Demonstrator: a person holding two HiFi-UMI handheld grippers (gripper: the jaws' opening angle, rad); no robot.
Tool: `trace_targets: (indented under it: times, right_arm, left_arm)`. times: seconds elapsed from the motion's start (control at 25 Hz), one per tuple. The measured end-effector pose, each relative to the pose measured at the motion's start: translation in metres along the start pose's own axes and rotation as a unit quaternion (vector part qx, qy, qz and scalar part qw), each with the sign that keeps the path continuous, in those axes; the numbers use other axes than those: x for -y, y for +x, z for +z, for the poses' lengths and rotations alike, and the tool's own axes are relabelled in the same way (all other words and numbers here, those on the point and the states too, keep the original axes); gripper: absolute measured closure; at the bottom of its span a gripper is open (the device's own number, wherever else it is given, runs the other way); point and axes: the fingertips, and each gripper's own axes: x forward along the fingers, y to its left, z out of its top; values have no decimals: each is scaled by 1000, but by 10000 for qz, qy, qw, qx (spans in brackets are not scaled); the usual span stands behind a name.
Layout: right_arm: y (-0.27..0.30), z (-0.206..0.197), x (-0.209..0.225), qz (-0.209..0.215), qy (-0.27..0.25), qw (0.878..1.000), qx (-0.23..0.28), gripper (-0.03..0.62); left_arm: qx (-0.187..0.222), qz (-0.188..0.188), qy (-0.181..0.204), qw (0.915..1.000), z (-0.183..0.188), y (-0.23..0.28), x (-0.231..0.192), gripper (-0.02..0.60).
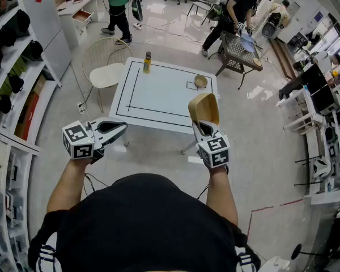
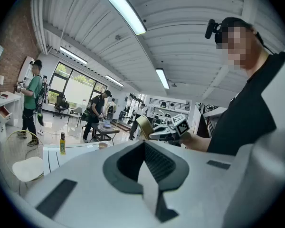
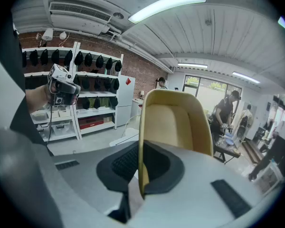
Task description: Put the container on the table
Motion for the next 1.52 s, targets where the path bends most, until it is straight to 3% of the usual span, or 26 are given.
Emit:
trace_targets:
  times: [0.72,1.12,1.52]
  right_arm:
    - [-8,3,-38,-60,246,9997,45,585]
    - [7,-1,-21,-24,306,9995,71,586]
    - [24,-9,26,7,325,9994,94,586]
  left_arm:
    - [-52,-103,-63,9999,-14,-40,1,575]
    - [-33,-103,-33,9999,-11,-25,-12,574]
    - [-10,-80,107,9999,5,27,-33,574]
